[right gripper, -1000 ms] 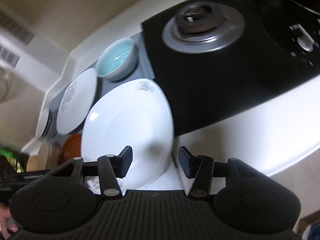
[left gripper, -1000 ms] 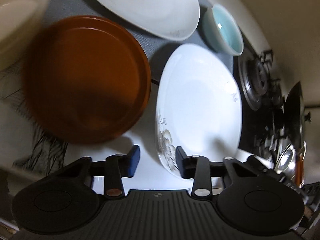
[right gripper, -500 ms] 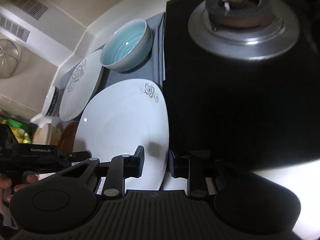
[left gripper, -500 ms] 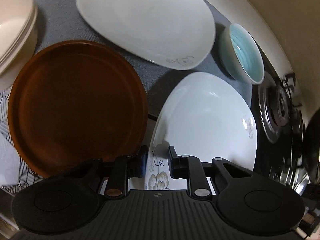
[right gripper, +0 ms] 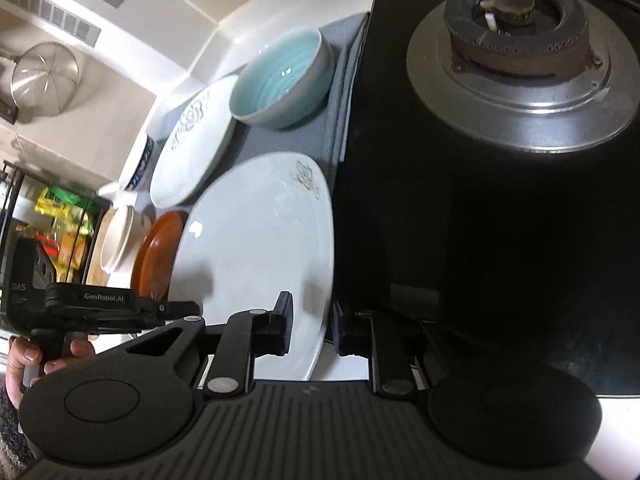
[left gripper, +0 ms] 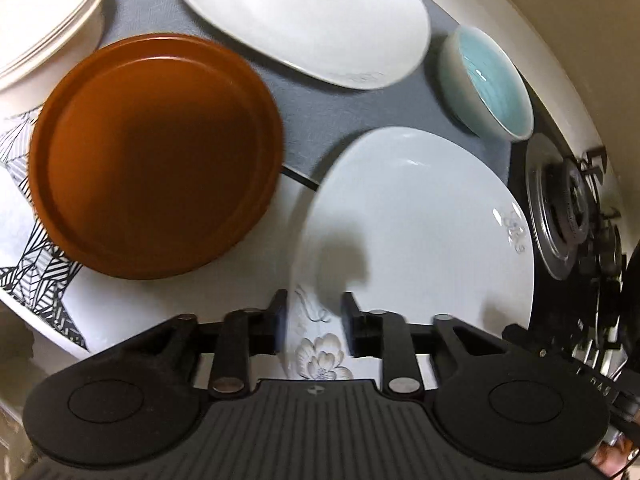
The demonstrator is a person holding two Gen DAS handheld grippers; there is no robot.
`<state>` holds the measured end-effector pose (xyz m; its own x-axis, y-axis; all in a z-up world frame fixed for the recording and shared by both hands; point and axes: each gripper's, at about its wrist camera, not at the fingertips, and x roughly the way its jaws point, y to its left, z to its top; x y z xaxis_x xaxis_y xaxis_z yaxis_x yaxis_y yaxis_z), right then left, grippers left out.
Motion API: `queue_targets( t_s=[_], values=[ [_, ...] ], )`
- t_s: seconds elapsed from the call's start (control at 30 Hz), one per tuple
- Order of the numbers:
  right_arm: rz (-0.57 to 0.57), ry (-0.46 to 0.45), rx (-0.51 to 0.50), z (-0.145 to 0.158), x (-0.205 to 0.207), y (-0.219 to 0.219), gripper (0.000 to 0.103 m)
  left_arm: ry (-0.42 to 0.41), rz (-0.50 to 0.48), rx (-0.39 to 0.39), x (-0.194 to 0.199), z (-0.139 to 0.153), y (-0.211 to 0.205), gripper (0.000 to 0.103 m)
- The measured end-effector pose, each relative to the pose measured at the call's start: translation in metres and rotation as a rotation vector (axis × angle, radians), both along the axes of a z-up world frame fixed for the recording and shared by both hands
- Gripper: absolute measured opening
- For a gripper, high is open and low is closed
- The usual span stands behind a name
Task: Organize plates and bowls
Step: 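Lift the white flower plate with both grippers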
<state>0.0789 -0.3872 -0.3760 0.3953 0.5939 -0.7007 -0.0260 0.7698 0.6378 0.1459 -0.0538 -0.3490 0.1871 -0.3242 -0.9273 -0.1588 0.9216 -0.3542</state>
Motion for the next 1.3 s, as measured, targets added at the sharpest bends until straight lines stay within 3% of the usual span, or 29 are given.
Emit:
queue_targets(
  t_s=[0.03, 0.1, 0.2, 0.37, 0.5, 0.67, 0.83, 0.93, 1.1, 1.3],
  values=[
    [0.005, -0.001, 0.003, -0.001, 0.0, 0.0, 0.025, -0.004, -0.013, 0.008, -0.002, 0.002, -0.001, 0.042],
    [0.019, -0.01, 0.009, -0.002, 0.0, 0.001, 0.029, -0.021, -0.047, 0.052, 0.0, 0.001, -0.017, 0.045],
    [0.023, -0.009, 0.017, -0.006, -0.002, 0.002, 0.028, -0.034, -0.076, 0.136, 0.001, 0.003, -0.03, 0.037],
    [0.048, -0.056, -0.027, 0.002, -0.009, -0.002, 0.02, -0.054, -0.102, 0.121, -0.002, 0.01, -0.028, 0.029],
    [0.049, 0.014, 0.036, -0.013, -0.005, -0.012, 0.022, -0.063, -0.117, 0.121, -0.003, 0.006, -0.028, 0.027],
    [0.035, 0.029, 0.118, -0.025, -0.005, -0.017, 0.023, -0.072, -0.128, 0.083, -0.003, 0.004, -0.018, 0.03],
    [0.036, -0.018, 0.131, -0.013, -0.013, -0.024, 0.016, -0.09, -0.109, 0.046, -0.011, 0.012, -0.015, 0.027],
    [0.04, -0.043, 0.082, -0.003, -0.015, -0.022, 0.017, -0.104, -0.125, 0.07, -0.014, 0.019, -0.02, 0.028],
    [0.006, -0.032, 0.121, -0.005, -0.018, -0.03, 0.018, -0.097, -0.13, 0.08, -0.013, 0.02, -0.026, 0.028],
    [0.048, -0.063, 0.103, 0.008, -0.022, -0.03, 0.02, -0.093, -0.125, 0.086, -0.015, 0.024, -0.022, 0.028]
  ],
)
